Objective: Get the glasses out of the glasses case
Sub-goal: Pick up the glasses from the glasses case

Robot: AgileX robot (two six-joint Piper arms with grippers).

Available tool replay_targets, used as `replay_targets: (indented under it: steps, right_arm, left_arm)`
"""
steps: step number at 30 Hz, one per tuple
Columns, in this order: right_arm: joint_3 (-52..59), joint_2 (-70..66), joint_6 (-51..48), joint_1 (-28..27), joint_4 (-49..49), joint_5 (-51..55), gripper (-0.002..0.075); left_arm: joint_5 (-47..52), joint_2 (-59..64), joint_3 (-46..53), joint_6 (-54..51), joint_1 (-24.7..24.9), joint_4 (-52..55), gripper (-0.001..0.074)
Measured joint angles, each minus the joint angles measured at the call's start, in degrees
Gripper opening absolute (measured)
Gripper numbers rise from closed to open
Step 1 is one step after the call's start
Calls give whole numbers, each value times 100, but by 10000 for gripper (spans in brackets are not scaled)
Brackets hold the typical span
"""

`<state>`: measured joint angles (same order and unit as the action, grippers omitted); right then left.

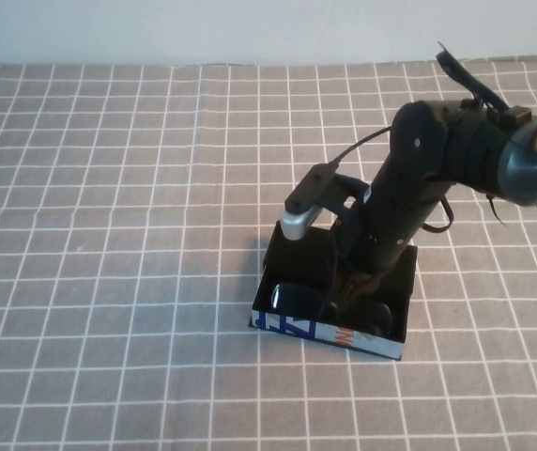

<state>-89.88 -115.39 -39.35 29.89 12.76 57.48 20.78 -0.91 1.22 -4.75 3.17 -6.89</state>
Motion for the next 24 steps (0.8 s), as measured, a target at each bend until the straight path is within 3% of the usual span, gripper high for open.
replay_targets:
  steps: [4,14,16,22,24]
  right_arm:
    - [-291,-11,0,0,53,195,-3]
    - [-386,431,-112,0,-73,524,-1]
    - [-386,421,-152,0,-112,580,41]
    - [-386,279,-152,0,-112,553,261]
    - [-386,172,-152,0,-102,512,291]
  left_arm:
    - [0,0,0,0,0,0,-5]
    - [0,0,0,0,0,0,-5]
    - [0,0,0,0,0,0,-5]
    - [0,0,0,0,0,0,-5]
    - [0,0,0,0,0,0,-5]
